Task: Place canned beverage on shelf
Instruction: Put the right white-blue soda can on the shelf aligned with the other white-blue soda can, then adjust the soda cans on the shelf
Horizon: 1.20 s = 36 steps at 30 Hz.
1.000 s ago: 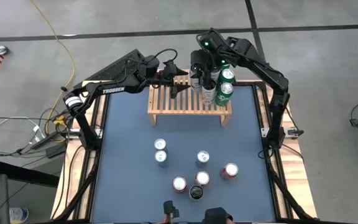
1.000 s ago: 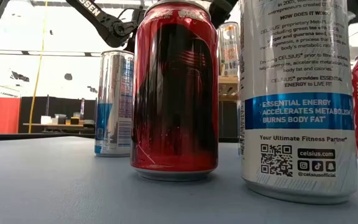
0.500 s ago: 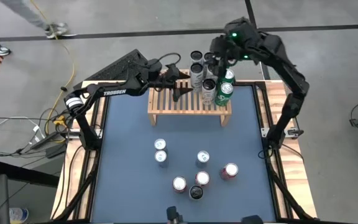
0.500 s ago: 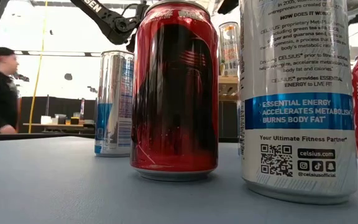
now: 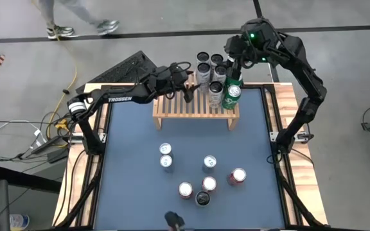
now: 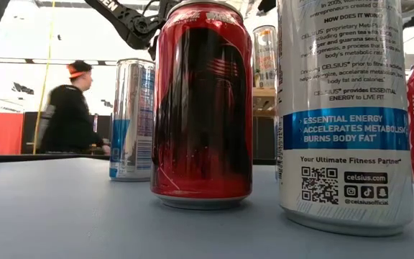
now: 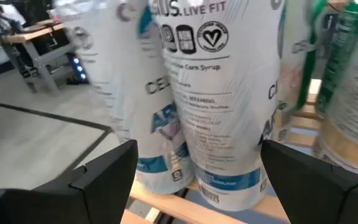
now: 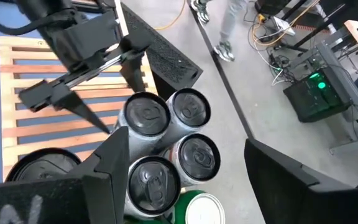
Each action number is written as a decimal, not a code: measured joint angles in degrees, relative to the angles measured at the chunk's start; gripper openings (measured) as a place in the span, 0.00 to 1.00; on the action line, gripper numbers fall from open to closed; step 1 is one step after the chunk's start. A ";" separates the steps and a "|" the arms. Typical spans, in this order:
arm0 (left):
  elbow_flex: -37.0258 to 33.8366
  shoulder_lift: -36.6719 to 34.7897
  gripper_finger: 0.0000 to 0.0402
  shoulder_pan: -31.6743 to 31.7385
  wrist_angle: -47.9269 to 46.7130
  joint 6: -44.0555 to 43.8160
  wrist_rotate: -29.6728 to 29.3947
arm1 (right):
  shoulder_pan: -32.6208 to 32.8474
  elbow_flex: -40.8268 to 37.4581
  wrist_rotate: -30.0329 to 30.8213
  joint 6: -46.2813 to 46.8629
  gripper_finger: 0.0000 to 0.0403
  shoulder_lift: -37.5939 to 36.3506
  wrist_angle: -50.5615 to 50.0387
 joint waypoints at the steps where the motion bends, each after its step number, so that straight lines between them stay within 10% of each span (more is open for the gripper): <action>1: 0.00 -0.01 0.82 0.20 0.01 -0.40 0.01 | 0.00 0.00 0.00 0.00 0.64 0.00 -0.19; 24: -0.02 -5.07 0.80 3.35 -7.09 8.92 -5.21 | 0.26 -3.41 -1.70 2.91 0.61 0.08 -4.23; 36: -0.04 -4.59 0.59 11.09 -1.58 3.33 2.60 | -1.66 -3.42 1.58 4.91 0.54 0.97 -8.51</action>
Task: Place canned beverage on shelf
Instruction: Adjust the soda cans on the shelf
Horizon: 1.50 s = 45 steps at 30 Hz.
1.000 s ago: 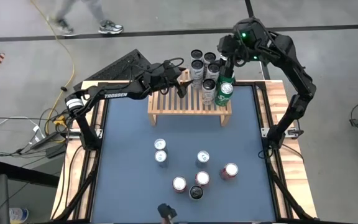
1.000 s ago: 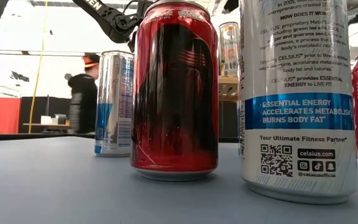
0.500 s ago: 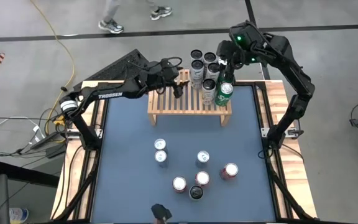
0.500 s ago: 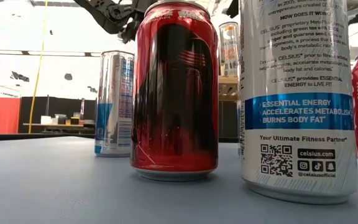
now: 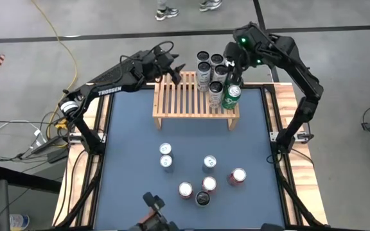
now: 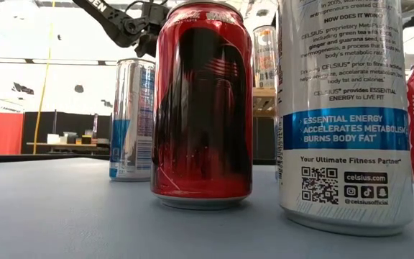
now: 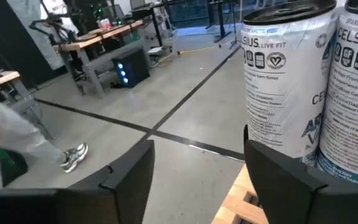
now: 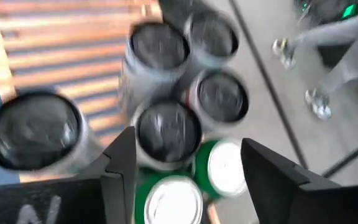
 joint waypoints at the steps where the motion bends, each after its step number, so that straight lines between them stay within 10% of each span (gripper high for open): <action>1: 0.00 0.00 0.57 0.12 0.11 0.02 0.27 | -0.48 -0.05 0.15 0.33 0.53 0.03 -1.22; 23: 0.00 0.04 0.48 0.12 1.20 -0.04 0.22 | -3.97 -0.05 0.06 2.13 0.31 2.85 -7.65; 45: 0.00 0.04 0.48 0.12 1.18 -1.49 0.29 | -5.46 -4.38 -1.51 -1.26 0.30 2.92 -4.72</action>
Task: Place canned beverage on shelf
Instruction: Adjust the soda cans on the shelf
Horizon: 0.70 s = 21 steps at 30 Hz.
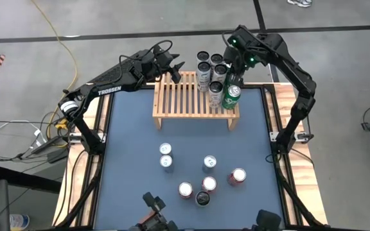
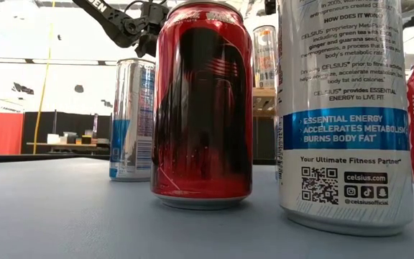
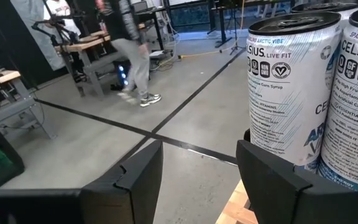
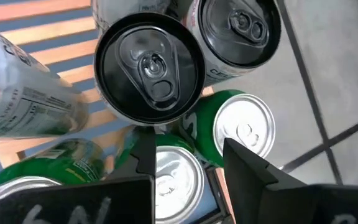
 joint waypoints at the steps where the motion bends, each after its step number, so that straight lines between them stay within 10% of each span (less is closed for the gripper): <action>1: 0.00 0.00 0.48 0.00 0.00 -0.02 0.01 | -0.14 0.00 -0.61 -0.01 0.30 -0.02 0.25; 21: 0.00 0.00 0.48 0.00 0.02 -1.48 0.04 | -0.33 0.00 -4.11 -2.18 0.30 -0.02 0.87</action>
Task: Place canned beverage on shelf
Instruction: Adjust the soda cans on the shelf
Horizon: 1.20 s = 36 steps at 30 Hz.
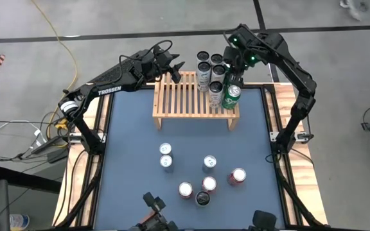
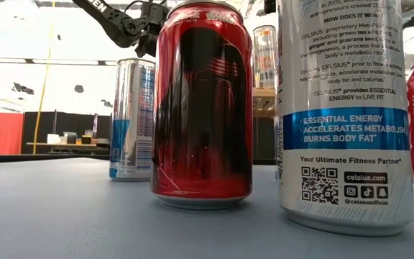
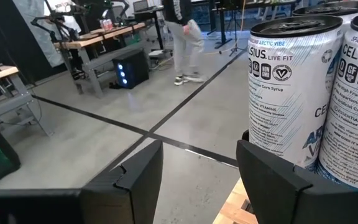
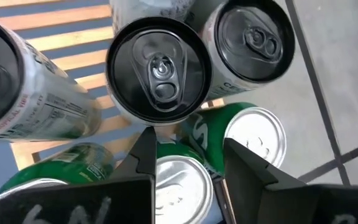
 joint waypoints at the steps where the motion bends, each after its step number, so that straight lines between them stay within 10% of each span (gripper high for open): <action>1: 0.00 0.00 0.48 0.00 0.00 0.00 0.00 | 0.00 0.00 -0.54 0.00 0.30 0.00 0.20; 17: 0.00 0.02 0.48 -0.18 0.00 -0.16 7.58 | 0.00 -0.02 -0.50 0.65 0.30 -0.20 0.92; 36: -0.02 0.02 0.48 -0.11 0.00 1.44 1.64 | -0.61 0.00 0.12 0.01 0.29 0.39 -1.23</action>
